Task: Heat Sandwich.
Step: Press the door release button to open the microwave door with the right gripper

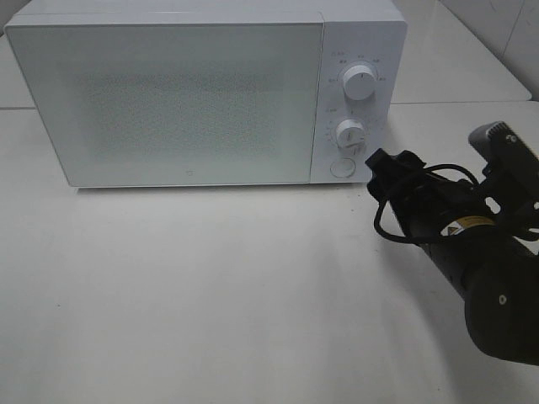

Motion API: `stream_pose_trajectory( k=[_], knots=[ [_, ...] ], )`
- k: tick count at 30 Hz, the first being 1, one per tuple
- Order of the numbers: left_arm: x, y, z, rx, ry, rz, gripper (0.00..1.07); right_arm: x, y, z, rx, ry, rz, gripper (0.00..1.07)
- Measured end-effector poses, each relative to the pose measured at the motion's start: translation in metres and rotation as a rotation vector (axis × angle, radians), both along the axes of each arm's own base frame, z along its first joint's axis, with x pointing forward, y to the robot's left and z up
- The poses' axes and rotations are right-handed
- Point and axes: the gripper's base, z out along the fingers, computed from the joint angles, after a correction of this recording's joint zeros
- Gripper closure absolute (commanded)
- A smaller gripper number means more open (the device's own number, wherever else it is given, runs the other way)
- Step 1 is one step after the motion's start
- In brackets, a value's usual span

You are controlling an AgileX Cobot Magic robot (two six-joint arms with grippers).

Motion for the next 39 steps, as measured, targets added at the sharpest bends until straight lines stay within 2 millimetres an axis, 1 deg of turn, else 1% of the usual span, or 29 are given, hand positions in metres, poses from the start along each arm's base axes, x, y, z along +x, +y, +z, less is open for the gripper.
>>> stream_pose_trajectory(
  k=[1,2,3,4,5,6,7,9,13,14,15,16,18,19,20,21,22,23,24,29,36,39],
  knots=[
    [0.0,0.0,0.0,0.0,0.0,0.0,0.09,0.0,0.0,0.0,0.102,0.001,-0.039,0.32],
    [0.0,0.0,0.0,0.0,0.0,0.0,0.09,0.0,0.0,0.0,0.102,0.001,-0.039,0.32],
    [0.0,0.0,0.0,0.0,0.0,0.0,0.09,0.0,0.0,0.0,0.144,0.002,-0.055,0.32],
    [0.0,0.0,0.0,0.0,0.0,0.0,0.09,0.0,0.0,0.0,0.196,0.003,-0.075,0.32],
    [0.0,0.0,0.0,0.0,0.0,0.0,0.09,0.0,0.0,0.0,0.293,0.004,-0.112,0.32],
    [0.0,0.0,0.0,0.0,0.0,0.0,0.09,0.0,0.0,0.0,0.336,0.005,-0.128,0.32],
    [0.0,0.0,0.0,0.0,0.0,0.0,0.09,0.0,0.0,0.0,0.336,0.005,-0.128,0.32],
    [0.0,0.0,0.0,0.0,0.0,0.0,0.09,0.0,0.0,0.0,0.431,0.006,-0.164,0.33],
    [0.0,0.0,0.0,0.0,0.0,0.0,0.09,0.0,-0.0001,0.0,0.53,0.007,-0.203,0.4],
    [0.0,0.0,0.0,0.0,0.0,0.0,0.09,0.0,-0.0001,0.0,0.593,0.008,-0.228,0.46],
    [0.0,0.0,0.0,0.0,0.0,0.0,0.09,0.0,-0.0001,0.0,0.618,0.008,-0.237,0.51],
    [0.0,0.0,0.0,0.0,0.0,0.0,0.09,0.0,-0.0001,0.0,0.618,0.008,-0.237,0.51],
    [0.0,0.0,0.0,0.0,0.0,0.0,0.09,0.0,-0.0001,0.0,0.691,0.009,-0.265,0.61],
    [0.0,0.0,0.0,0.0,0.0,0.0,0.09,0.0,-0.0001,0.0,0.711,0.009,-0.272,0.75],
    [0.0,0.0,0.0,0.0,0.0,0.0,0.09,0.0,-0.0001,0.0,0.726,0.01,-0.278,0.83],
    [0.0,0.0,0.0,0.0,0.0,0.0,0.09,0.0,-0.0001,0.0,0.726,0.01,-0.278,0.83],
    [0.0,0.0,0.0,0.0,0.0,0.0,0.09,-0.0002,0.0,-0.0005,0.738,0.016,-0.284,0.89],
    [0.0,0.0,0.0,0.0,0.0,0.0,0.09,-0.0009,0.0005,-0.0021,0.742,0.036,-0.288,1.03],
    [0.0,0.0,0.0,0.0,0.0,0.0,0.09,-0.0015,0.0009,-0.0035,0.741,0.053,-0.291,1.07],
    [0.0,0.0,0.0,0.0,0.0,0.0,0.09,-0.0034,0.0019,-0.0076,0.738,0.105,-0.3,1.07],
    [0.0,0.0,0.0,0.0,0.0,0.0,0.09,-0.0028,0.0027,-0.0076,0.74,0.108,-0.3,1.07],
    [0.0,0.0,0.0,0.0,0.0,0.0,0.09,0.0031,0.0089,-0.0098,0.74,0.111,-0.291,1.07]
  ],
)
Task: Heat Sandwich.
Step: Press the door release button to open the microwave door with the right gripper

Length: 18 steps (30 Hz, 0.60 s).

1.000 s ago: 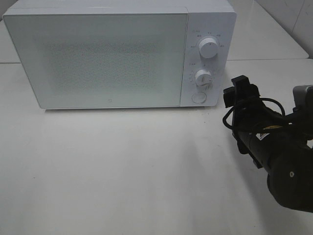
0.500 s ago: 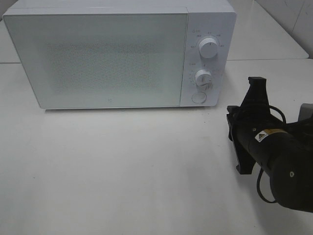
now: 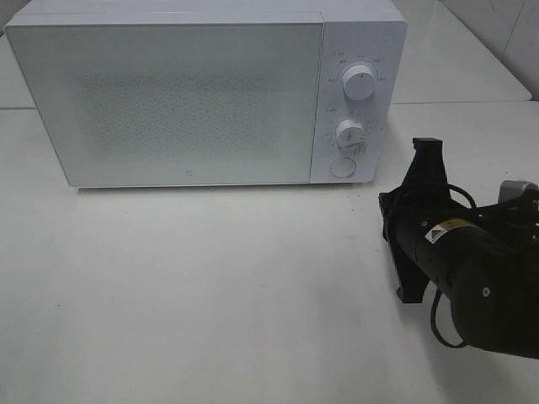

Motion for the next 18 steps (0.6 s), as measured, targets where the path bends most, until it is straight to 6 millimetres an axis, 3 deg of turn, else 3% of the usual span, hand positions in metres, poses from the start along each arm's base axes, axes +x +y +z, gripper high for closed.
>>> stream_pose_trajectory(
  k=[6,10,18],
  knots=[
    [0.0,0.0,0.0,0.0,0.0,0.0,0.09,0.014,0.006,-0.007,-0.015,0.001,0.032,1.07],
    [0.0,0.0,0.0,0.0,0.0,0.0,0.09,0.039,0.009,-0.008,0.01,-0.024,0.048,1.07],
    [0.0,0.0,0.0,0.0,0.0,0.0,0.09,0.062,0.009,-0.014,0.013,-0.002,0.049,1.07]
  ],
)
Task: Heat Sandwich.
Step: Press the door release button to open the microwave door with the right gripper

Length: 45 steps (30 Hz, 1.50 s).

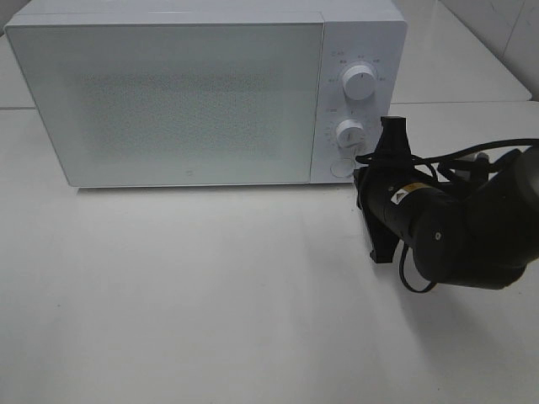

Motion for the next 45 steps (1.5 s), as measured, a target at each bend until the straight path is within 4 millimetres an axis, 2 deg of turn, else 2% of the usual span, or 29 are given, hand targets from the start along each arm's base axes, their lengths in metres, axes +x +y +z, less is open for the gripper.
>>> stream_pose_trajectory(
  k=[5,17,24,33,45],
  knots=[
    [0.0,0.0,0.0,0.0,0.0,0.0,0.09,0.017,0.006,-0.007,0.002,0.01,0.013,1.07],
    [0.0,0.0,0.0,0.0,0.0,0.0,0.09,0.039,0.015,-0.021,0.009,0.026,0.002,1.07],
    [0.0,0.0,0.0,0.0,0.0,0.0,0.09,0.053,0.006,-0.028,0.022,0.058,-0.05,1.07],
    [0.0,0.0,0.0,0.0,0.0,0.0,0.09,0.057,0.009,-0.033,0.028,0.081,-0.053,1.07],
    [0.0,0.0,0.0,0.0,0.0,0.0,0.09,0.058,0.01,-0.02,0.025,0.071,-0.036,1.07]
  ],
)
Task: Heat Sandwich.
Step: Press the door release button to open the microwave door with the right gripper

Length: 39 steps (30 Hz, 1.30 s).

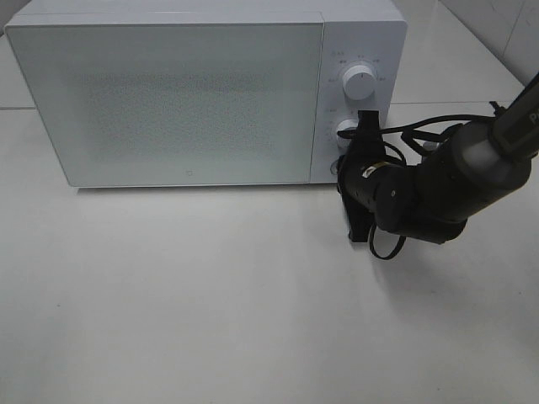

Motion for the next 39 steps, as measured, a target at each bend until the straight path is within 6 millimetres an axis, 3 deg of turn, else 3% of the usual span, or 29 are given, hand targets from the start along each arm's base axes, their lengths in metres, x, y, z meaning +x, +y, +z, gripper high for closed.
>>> stream_pose_trajectory(
  k=[17,28,39],
  knots=[
    [0.0,0.0,0.0,0.0,0.0,0.0,0.09,0.001,0.0,0.003,0.004,-0.026,-0.01,1.07],
    [0.0,0.0,0.0,0.0,0.0,0.0,0.09,0.011,0.009,-0.011,-0.012,-0.051,-0.033,1.07],
    [0.0,0.0,0.0,0.0,0.0,0.0,0.09,0.011,0.011,-0.012,-0.013,-0.051,-0.044,1.07]
  ],
)
